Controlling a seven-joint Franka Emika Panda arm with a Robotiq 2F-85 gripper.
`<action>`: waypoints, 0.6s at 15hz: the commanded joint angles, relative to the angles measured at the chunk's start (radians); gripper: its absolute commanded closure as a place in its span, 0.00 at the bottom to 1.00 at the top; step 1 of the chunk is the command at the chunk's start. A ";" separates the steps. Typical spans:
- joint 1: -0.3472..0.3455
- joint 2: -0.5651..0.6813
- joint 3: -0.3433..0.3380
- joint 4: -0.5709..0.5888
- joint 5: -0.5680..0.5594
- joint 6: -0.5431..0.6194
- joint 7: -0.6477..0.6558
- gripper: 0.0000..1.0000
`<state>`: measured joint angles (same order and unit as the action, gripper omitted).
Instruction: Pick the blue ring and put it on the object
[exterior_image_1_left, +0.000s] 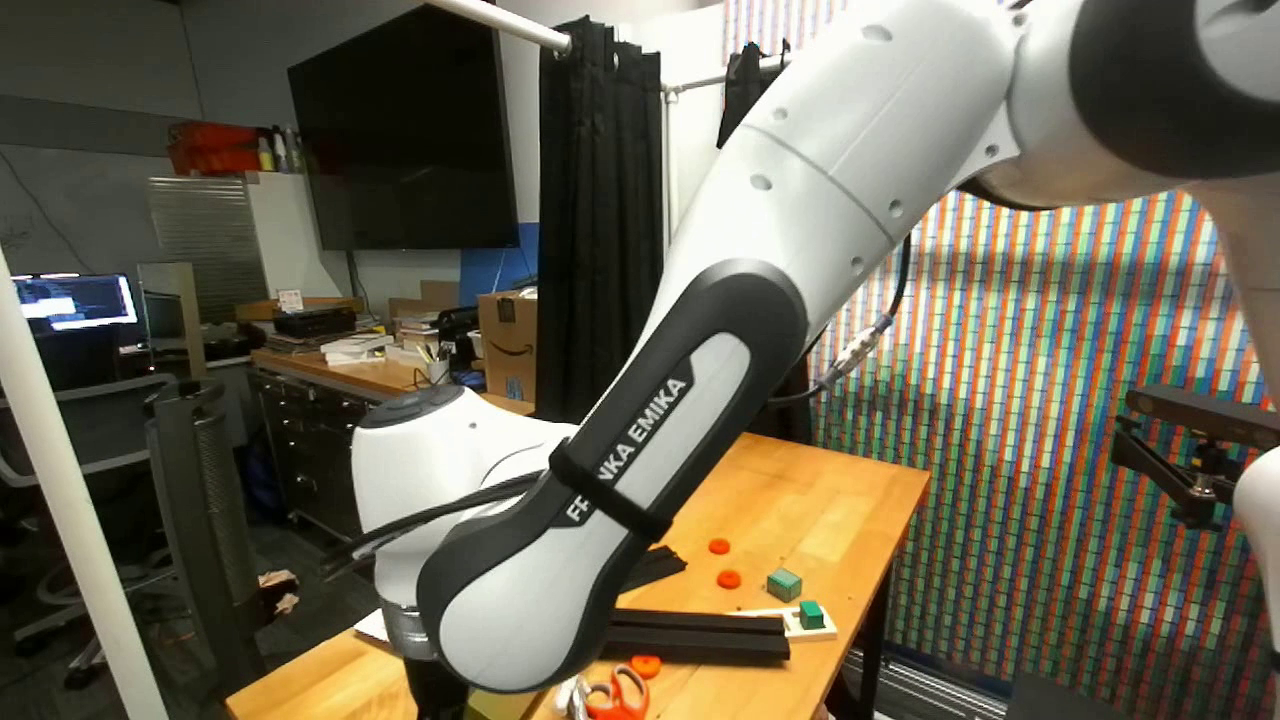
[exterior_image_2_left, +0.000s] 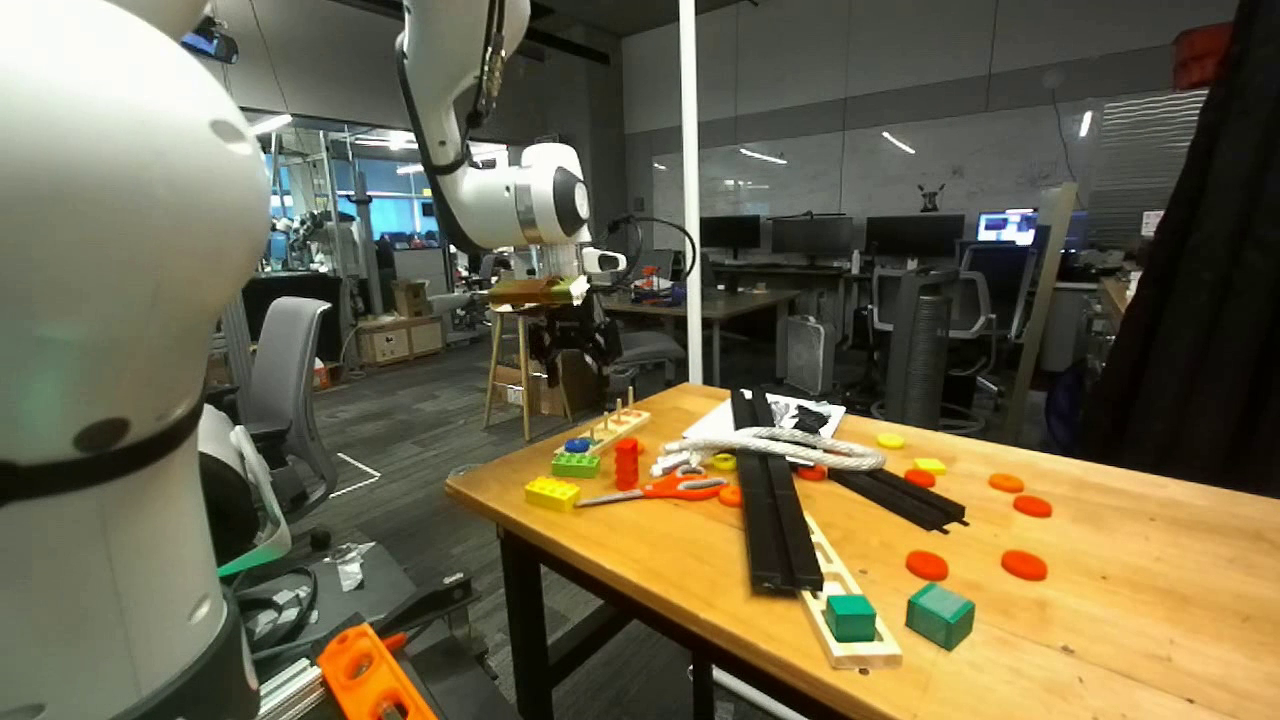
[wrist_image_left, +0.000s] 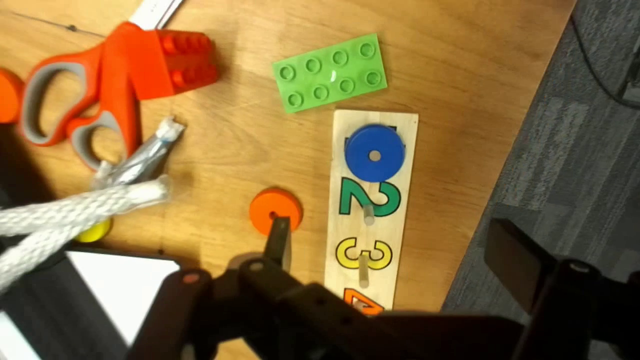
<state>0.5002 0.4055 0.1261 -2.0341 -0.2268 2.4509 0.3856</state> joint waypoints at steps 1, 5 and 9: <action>0.004 -0.237 -0.015 -0.155 -0.075 -0.081 0.139 0.00; -0.086 -0.446 0.012 -0.298 -0.103 -0.137 0.184 0.00; -0.220 -0.641 0.010 -0.411 -0.063 -0.200 0.091 0.00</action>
<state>0.3711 -0.0683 0.1250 -2.3387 -0.3044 2.2836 0.5311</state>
